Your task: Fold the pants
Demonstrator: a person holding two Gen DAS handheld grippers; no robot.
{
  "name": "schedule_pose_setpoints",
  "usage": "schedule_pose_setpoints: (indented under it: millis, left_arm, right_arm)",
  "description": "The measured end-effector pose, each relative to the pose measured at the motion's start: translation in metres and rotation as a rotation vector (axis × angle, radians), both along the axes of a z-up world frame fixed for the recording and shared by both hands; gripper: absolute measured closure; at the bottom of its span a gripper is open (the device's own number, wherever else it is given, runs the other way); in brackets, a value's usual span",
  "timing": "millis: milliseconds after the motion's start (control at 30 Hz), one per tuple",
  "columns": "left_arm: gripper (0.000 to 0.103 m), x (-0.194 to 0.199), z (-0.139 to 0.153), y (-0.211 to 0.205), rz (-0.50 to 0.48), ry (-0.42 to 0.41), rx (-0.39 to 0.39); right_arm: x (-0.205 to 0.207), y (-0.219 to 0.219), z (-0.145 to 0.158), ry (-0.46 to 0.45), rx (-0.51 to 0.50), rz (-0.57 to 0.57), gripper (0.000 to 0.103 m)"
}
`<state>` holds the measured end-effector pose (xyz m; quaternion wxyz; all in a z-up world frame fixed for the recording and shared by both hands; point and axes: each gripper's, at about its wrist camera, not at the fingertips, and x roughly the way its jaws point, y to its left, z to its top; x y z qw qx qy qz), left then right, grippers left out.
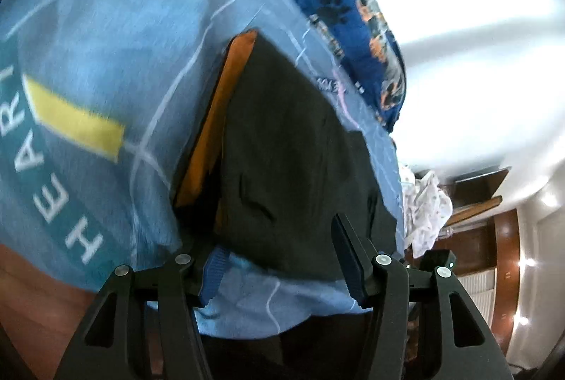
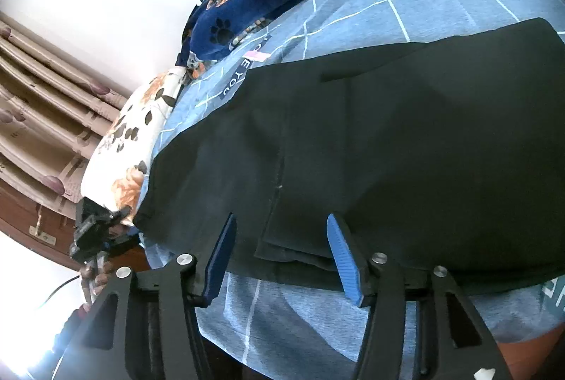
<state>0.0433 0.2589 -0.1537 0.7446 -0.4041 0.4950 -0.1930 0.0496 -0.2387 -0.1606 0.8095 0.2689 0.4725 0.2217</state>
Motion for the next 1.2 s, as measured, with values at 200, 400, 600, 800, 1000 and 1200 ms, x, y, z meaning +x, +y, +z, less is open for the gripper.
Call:
schedule_pose_setpoints:
  millis: [200,400,600,800,1000,1200]
  left_arm:
    - [0.046,-0.008,0.001,0.001,0.029,0.056,0.022]
    - [0.042,0.000,-0.014,-0.003,0.028,0.103,-0.001]
    - [0.041,0.005,-0.018,0.007,0.092,0.052,-0.083]
    - [0.038,-0.002,0.010,0.006,0.039,-0.133,-0.113]
    - [0.038,0.001,0.007,-0.001,0.033,-0.110,-0.032]
    - [0.038,0.002,-0.012,-0.004,0.037,-0.025,-0.046]
  right_arm:
    - [0.001,0.000,0.000,0.002,0.009,-0.002,0.048]
    - [0.001,0.001,-0.001,0.000,0.010,-0.006,0.045]
    - [0.002,0.001,0.000,0.006,0.025,-0.014,0.043]
    - [0.002,0.000,-0.001,0.006,0.030,-0.016,0.040]
    - [0.002,0.000,-0.002,0.006,0.030,-0.020,0.037]
    - [0.002,-0.001,-0.003,0.005,0.034,-0.020,0.035]
